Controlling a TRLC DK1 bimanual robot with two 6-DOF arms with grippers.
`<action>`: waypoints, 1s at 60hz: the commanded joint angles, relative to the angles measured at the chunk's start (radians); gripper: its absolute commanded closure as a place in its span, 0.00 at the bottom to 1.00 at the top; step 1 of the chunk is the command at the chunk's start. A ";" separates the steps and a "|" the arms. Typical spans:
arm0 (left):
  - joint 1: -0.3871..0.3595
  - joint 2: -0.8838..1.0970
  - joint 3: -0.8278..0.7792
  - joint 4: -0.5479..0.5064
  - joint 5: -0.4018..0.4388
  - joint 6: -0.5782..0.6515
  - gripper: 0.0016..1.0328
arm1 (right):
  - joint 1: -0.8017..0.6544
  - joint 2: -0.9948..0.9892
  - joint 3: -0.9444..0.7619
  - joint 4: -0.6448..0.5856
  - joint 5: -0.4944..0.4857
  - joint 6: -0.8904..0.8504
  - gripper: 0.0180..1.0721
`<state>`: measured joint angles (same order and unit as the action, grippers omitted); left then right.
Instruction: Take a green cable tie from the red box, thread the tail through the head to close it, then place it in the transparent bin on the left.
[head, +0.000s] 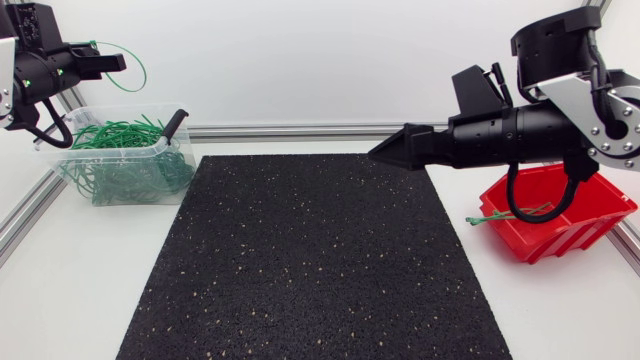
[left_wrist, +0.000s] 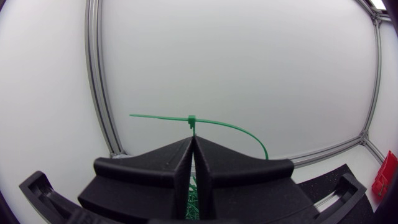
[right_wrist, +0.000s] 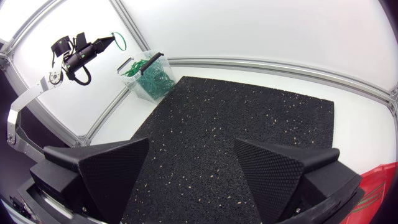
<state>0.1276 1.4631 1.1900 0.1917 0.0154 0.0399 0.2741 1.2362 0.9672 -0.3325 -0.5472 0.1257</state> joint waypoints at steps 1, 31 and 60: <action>0.024 0.097 0.069 -0.026 -0.031 -0.026 0.96 | -0.021 -0.041 -0.044 0.013 0.012 -0.037 0.04; 0.037 0.260 0.051 -0.061 -0.226 0.057 0.03 | -0.196 -0.165 -0.160 0.046 0.027 -0.152 0.04; -0.043 -0.218 -0.345 -0.046 -0.223 0.046 0.03 | -0.414 -0.368 -0.378 0.259 0.197 -0.296 0.04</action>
<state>0.1017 1.3048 0.9176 0.1387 -0.2005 0.0826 -0.1047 0.8970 0.6361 -0.0921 -0.3611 -0.1360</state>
